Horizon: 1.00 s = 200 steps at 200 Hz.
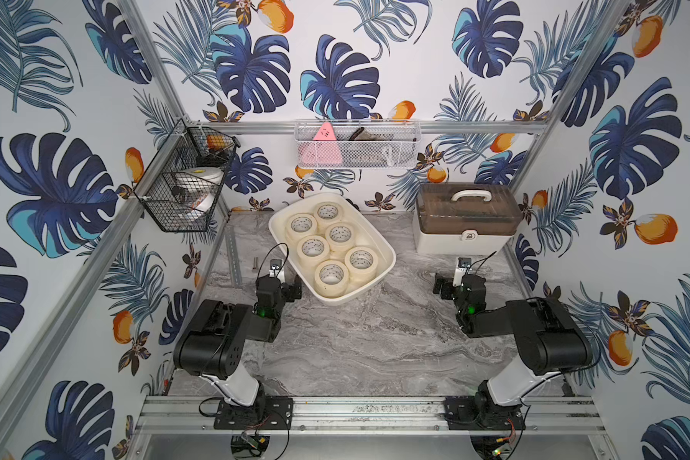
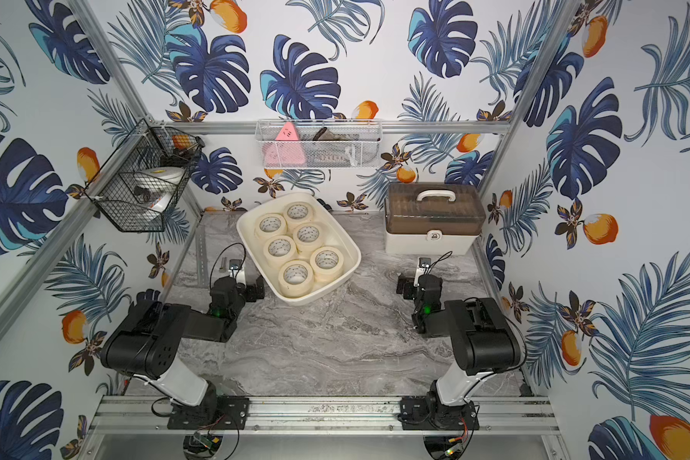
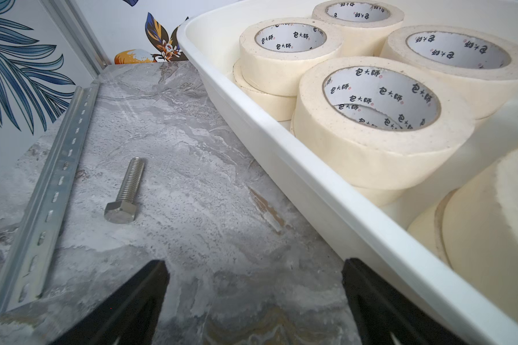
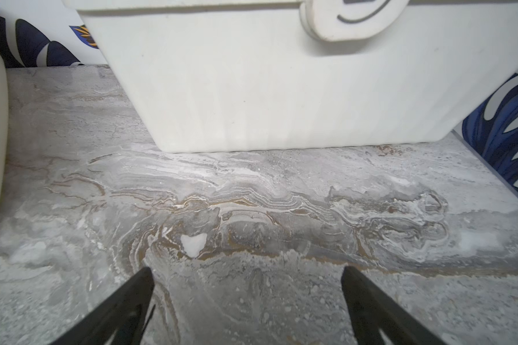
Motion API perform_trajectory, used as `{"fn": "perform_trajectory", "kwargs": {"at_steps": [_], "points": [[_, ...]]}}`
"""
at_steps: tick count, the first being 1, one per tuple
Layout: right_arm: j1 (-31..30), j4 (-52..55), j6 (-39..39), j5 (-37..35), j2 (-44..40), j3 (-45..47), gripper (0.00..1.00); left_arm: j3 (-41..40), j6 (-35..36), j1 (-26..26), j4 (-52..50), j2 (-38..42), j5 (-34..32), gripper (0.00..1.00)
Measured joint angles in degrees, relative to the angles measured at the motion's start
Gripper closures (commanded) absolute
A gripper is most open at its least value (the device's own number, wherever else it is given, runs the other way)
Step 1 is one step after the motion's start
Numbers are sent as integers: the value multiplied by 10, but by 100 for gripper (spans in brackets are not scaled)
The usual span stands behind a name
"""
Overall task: Take out the art tape in the storage box
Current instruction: Move the storage box to the center of the board.
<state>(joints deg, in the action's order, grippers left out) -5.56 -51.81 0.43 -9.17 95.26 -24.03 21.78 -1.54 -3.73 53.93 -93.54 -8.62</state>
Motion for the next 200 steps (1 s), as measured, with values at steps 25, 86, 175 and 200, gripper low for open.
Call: {"fn": "perform_trajectory", "kwargs": {"at_steps": [25,86,175,200], "points": [[0,0,0,0,0,0,0,0,0,0,0,0,0,1],[0,0,0,0,0,0,0,-3,2,0,2,0,7,1],[24,105,-36,-8,-100,-26,0,48,20,-68,-177,118,-111,1],[26,255,-89,-26,-139,-122,0,172,-53,-114,-319,160,-174,1]]}}
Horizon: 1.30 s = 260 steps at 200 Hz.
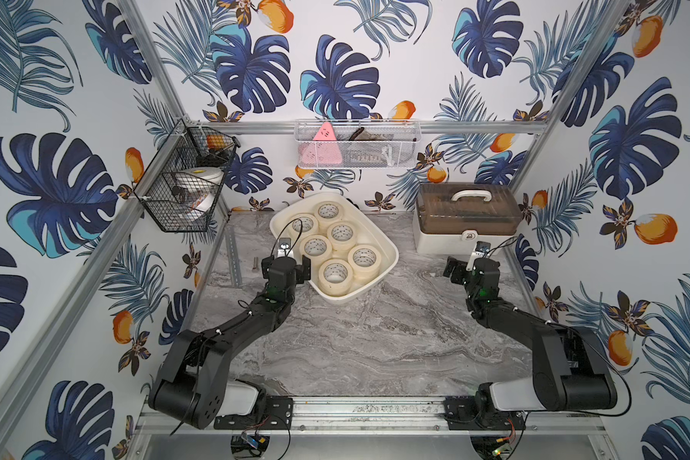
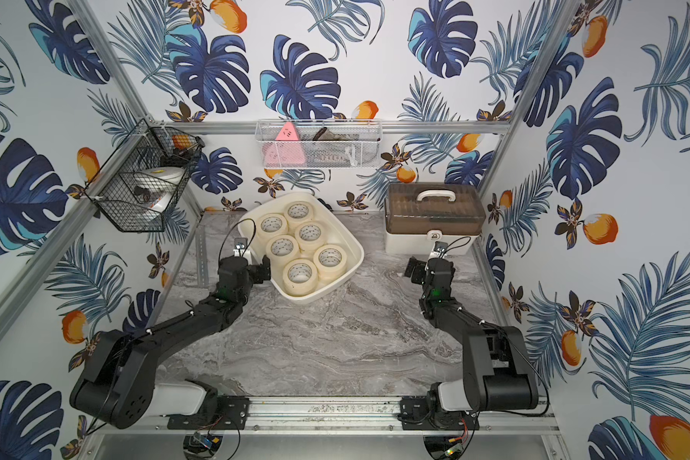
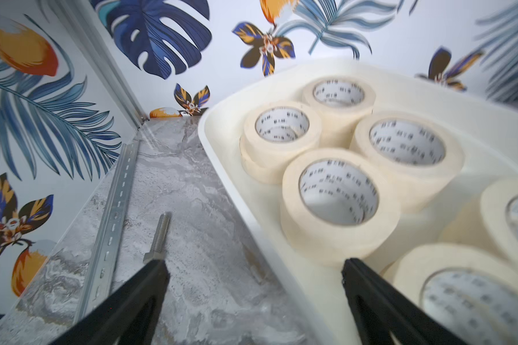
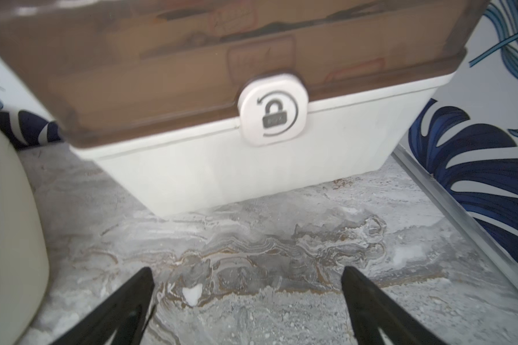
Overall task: Take out the art tape in the storage box
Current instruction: Move the storage box to the center of the board.
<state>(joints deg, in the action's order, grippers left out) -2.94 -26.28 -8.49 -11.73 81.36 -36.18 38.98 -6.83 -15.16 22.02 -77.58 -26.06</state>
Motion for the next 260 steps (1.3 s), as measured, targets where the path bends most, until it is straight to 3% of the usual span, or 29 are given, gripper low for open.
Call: {"fn": "perform_trajectory", "kwargs": {"at_steps": [30,54,92,144,181,231,260], "points": [[0,197,-94,12,10,-137,0,111,-128,-11,-177,6,-19,1],[0,325,-160,73,21,-192,0,147,-205,-11,-269,-6,40,1],[-12,422,-216,192,21,-208,0,190,-268,-11,-355,-64,116,6],[-65,510,-225,260,11,-239,0,212,-297,3,-402,-123,148,47],[-96,557,-221,266,-8,-246,0,217,-306,22,-411,-152,162,54],[-133,598,-208,259,-17,-258,0,224,-328,32,-396,-175,204,85],[-144,617,-204,256,-21,-265,0,222,-354,38,-392,-171,189,97]]}}
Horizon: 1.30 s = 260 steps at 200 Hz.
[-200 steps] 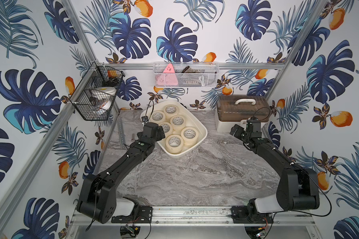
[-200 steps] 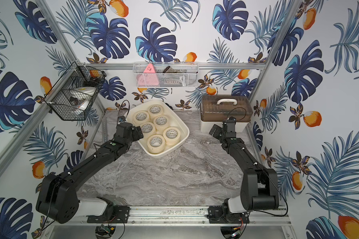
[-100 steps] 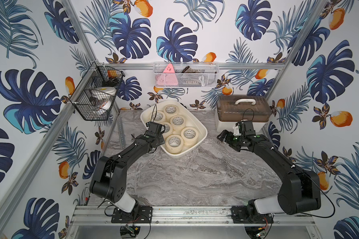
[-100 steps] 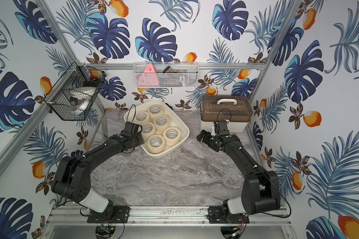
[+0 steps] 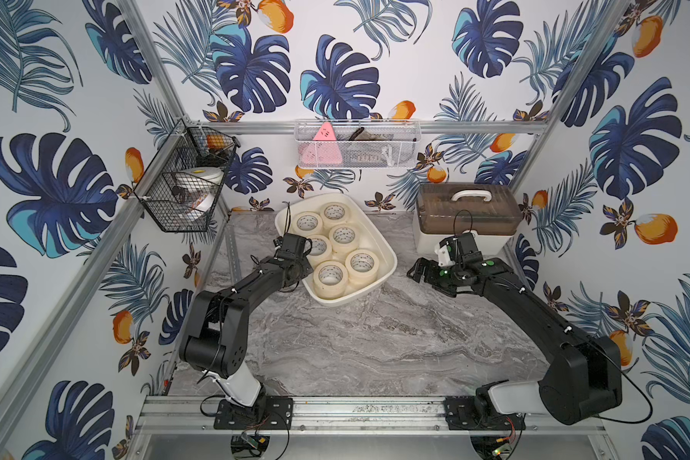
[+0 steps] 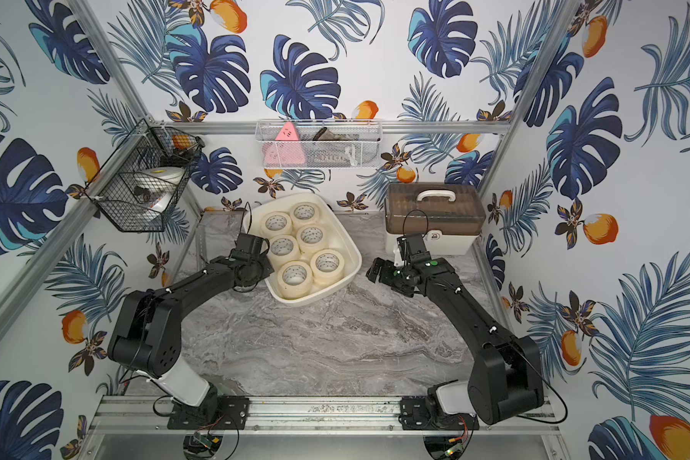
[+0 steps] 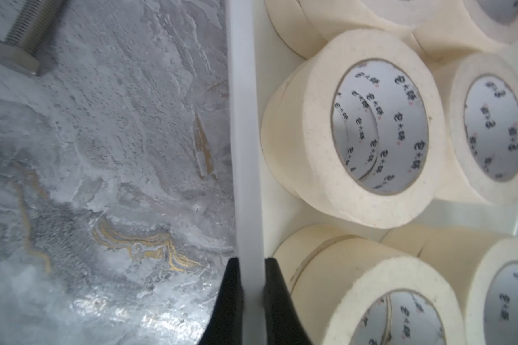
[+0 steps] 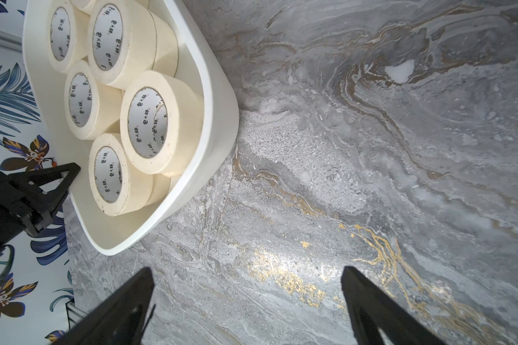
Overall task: Take out the art tape in the storage box
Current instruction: Move the storage box to the center of the board.
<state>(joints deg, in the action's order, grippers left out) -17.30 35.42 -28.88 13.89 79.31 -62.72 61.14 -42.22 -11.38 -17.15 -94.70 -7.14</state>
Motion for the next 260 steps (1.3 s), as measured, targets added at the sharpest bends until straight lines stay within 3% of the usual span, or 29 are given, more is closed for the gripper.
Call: {"fn": "perform_trajectory", "kwargs": {"at_steps": [65,151,195,260], "points": [[-16,29,0,-1,-6,-21,0,-39,25,-35,-49,56,22,100],[-24,60,1,11,-32,-50,0,-71,28,-141,-112,108,26,100],[-32,75,-24,27,-48,-51,0,-83,42,-183,-102,116,48,100],[-70,74,-109,27,-36,-69,1,-94,61,-190,-90,126,65,97]]}}
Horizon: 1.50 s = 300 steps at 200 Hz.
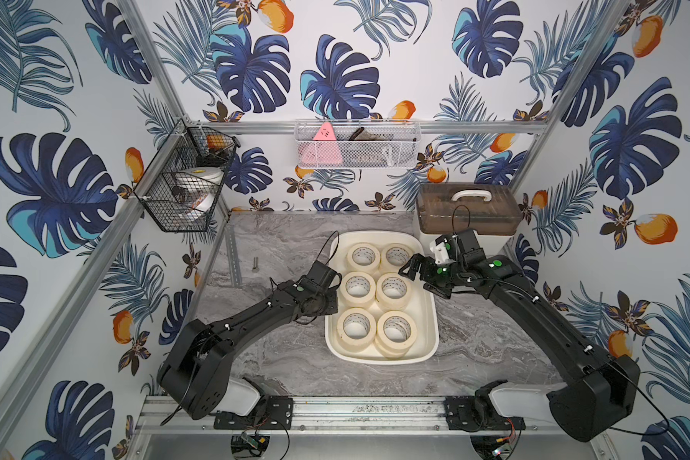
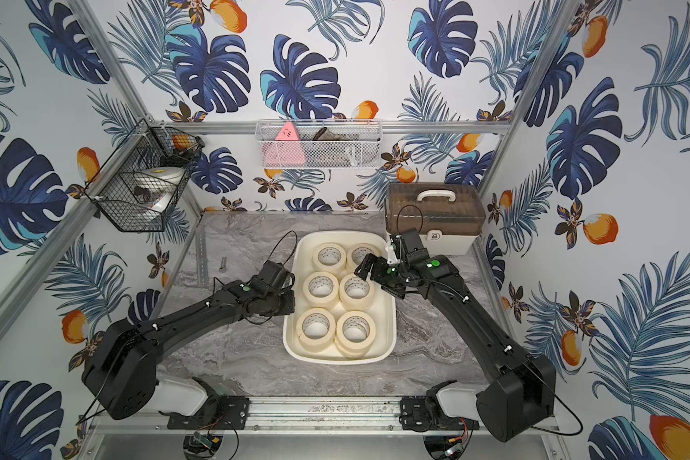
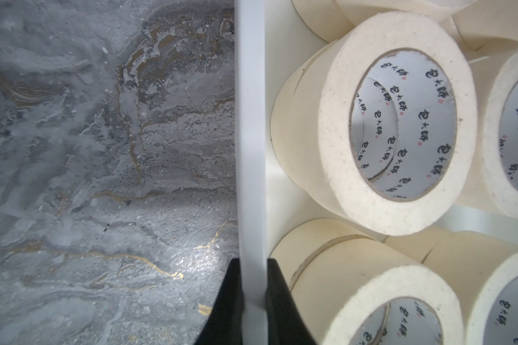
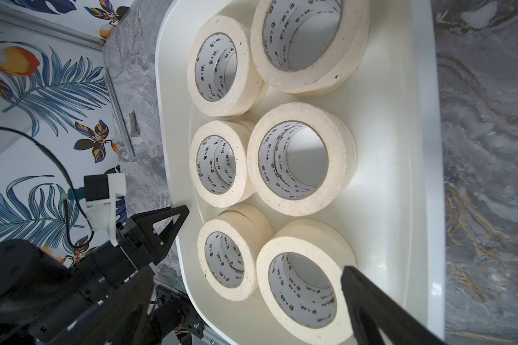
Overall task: Take out the art tape in the storage box
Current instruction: Move the storage box to the center of the board, then pick up the art tape from the storage box.
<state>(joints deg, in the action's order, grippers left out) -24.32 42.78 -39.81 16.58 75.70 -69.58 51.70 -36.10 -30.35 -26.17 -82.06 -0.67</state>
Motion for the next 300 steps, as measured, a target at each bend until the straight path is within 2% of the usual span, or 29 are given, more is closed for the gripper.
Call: {"fn": "perform_trajectory", "kwargs": {"at_steps": [8,23,38,55,78,112,139,191,273,300], "points": [[-10,-2,-15,-8,7,-2,2,-1,0,0,1,3,0,92],[-32,-3,-46,-30,20,-10,3,-5,0,0,2,12,4,66],[-51,-7,-71,-53,37,-21,4,-6,3,0,-4,22,7,52],[-68,-10,-98,-84,64,-38,6,0,8,-1,-2,31,10,44],[-92,-19,-123,-126,111,-73,15,10,16,-1,-10,45,3,36],[-109,-35,-156,-152,189,-116,24,28,29,-1,-30,87,-24,22],[-110,-41,-181,-170,260,-160,32,45,45,-1,-52,122,-42,20],[-117,-32,-190,-207,387,-282,34,49,60,-1,-71,207,-82,15],[-118,-7,-197,-249,495,-362,37,75,92,-1,-99,195,-102,14],[-118,-3,-197,-259,501,-362,43,75,92,-1,-99,190,-101,13]]}}
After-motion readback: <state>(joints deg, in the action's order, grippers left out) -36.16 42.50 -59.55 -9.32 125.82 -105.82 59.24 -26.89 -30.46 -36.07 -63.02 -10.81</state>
